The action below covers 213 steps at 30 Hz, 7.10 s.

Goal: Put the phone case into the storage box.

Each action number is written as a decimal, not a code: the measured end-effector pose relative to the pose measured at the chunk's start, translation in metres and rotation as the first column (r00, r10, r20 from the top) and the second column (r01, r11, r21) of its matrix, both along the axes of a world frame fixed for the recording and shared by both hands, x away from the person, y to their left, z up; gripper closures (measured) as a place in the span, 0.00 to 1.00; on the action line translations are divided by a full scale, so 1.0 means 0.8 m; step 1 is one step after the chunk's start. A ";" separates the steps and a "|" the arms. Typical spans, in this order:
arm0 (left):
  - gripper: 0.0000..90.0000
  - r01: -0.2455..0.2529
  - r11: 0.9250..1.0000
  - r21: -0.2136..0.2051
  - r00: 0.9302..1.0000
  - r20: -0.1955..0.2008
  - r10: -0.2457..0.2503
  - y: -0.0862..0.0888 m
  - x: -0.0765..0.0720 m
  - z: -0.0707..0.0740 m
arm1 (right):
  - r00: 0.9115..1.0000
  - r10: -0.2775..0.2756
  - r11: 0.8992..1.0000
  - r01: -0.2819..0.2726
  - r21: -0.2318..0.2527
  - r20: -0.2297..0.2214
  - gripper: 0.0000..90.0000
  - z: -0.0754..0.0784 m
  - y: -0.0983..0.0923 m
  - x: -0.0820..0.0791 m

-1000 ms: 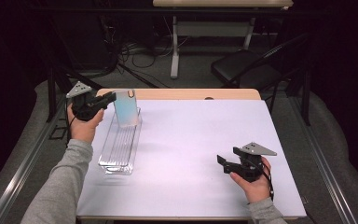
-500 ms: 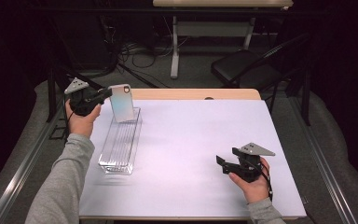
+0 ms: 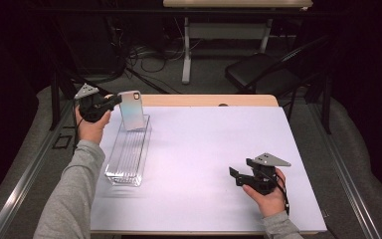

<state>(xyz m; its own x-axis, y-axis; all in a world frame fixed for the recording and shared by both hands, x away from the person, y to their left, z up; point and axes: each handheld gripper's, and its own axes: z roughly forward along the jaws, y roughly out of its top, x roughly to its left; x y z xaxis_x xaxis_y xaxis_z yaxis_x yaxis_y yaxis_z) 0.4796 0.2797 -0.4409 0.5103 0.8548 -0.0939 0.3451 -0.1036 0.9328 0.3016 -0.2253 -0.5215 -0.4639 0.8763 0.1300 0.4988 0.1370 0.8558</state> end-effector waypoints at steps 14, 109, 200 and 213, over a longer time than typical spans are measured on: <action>0.92 0.009 0.999 0.038 1.000 0.001 -0.009 -0.006 0.024 -0.026 | 1.000 0.006 1.000 -0.006 -0.007 -0.010 0.28 -0.003 0.004 0.001; 0.84 -0.028 0.996 0.081 0.998 -0.058 0.033 0.003 0.051 -0.070 | 0.999 0.006 1.000 -0.006 -0.008 -0.036 0.29 -0.008 0.002 0.003; 0.06 0.177 0.984 0.010 0.979 -0.109 -0.175 -0.044 -0.055 0.027 | 1.000 -0.014 0.996 0.014 0.087 0.003 0.15 0.009 -0.008 -0.004; 0.06 0.214 0.976 -0.029 0.971 -0.098 -0.216 -0.065 -0.092 0.037 | 0.999 -0.021 0.995 0.017 0.102 0.034 0.11 0.015 -0.012 -0.008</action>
